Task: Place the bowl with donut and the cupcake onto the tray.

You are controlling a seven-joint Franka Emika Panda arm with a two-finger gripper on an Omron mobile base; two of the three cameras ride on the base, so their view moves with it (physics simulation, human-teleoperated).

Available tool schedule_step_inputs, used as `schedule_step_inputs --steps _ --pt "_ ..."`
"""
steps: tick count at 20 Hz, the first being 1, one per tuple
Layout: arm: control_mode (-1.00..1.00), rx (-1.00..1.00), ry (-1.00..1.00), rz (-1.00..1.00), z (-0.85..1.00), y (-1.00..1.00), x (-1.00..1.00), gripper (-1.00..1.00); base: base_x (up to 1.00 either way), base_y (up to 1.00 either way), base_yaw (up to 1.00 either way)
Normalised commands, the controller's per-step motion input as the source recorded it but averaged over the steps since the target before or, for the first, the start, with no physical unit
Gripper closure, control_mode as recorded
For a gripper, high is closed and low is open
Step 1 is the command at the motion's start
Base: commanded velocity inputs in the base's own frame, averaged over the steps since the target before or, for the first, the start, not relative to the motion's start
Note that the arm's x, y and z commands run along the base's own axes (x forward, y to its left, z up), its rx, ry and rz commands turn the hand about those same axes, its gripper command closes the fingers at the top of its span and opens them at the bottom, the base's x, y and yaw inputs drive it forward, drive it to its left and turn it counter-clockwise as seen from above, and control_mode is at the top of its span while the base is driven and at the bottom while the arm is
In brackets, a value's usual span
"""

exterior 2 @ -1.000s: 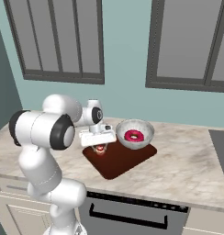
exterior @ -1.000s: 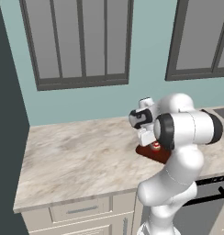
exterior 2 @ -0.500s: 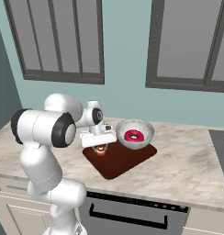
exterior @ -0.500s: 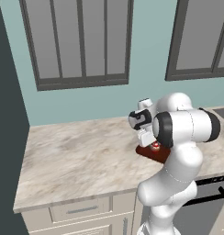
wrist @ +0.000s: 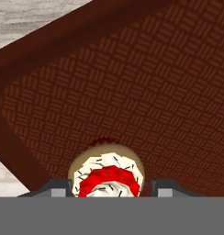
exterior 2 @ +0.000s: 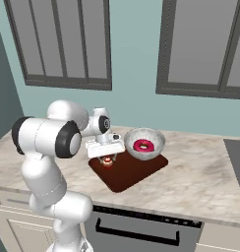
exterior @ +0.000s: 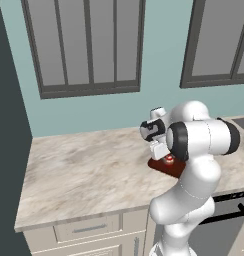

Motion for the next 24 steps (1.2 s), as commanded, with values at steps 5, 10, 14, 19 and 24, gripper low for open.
schedule_step_inputs --steps 5,10,14,19,24 --pt "-1.0 0.0 0.0 0.0 0.0 0.0 0.0 -1.0 0.0 0.0 0.0" --pt "-1.0 0.0 0.0 0.0 0.09 0.0 0.0 -1.0 0.0 0.0 0.0" --pt "-1.0 0.0 0.0 0.0 0.15 0.01 0.0 -1.0 0.0 0.0 0.0" --pt "-1.0 0.0 0.0 0.0 0.04 0.07 0.0 -1.0 0.0 0.0 0.0" --pt "-1.0 0.0 0.0 0.0 -0.11 0.06 0.0 -1.0 0.0 0.0 0.0"
